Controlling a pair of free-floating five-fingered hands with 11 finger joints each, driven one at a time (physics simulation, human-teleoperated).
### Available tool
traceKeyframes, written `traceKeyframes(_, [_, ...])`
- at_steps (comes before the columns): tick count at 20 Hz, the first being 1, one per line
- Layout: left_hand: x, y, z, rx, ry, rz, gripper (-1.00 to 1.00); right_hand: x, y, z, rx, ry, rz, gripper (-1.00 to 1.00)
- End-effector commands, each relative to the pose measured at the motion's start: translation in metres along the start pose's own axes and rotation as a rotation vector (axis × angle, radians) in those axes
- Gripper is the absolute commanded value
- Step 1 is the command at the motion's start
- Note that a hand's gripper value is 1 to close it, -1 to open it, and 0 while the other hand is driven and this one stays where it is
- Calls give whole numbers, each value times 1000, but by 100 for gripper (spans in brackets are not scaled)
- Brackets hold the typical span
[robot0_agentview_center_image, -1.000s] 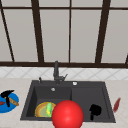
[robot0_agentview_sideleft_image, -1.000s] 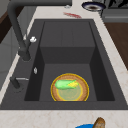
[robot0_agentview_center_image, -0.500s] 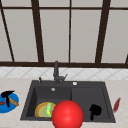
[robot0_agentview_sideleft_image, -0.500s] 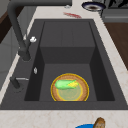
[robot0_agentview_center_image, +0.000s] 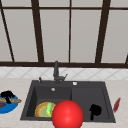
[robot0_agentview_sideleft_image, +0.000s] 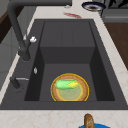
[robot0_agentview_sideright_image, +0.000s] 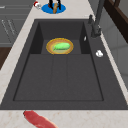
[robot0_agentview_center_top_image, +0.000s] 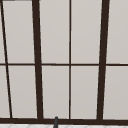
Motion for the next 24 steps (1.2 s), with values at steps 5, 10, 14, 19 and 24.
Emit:
traceKeyframes(5, [-5, -8, 4, -7, 31, 14, 100, 0, 0, 0, 0, 0, 0, 0])
traceKeyframes(10, [1, 1, 1, 15, 9, -15, 100, 0, 0, 0, 0, 0, 0, 0])
traceKeyframes(14, [10, 19, -14, 19, 4, 10, 100, 0, 0, 0, 0, 0, 0, 0])
traceKeyframes(19, [21, 40, -31, 6, 7, 28, 100, 0, 0, 0, 0, 0, 0, 0])
traceKeyframes(24, [32, 54, -59, -11, 8, 23, 100, 0, 0, 0, 0, 0, 0, 0])
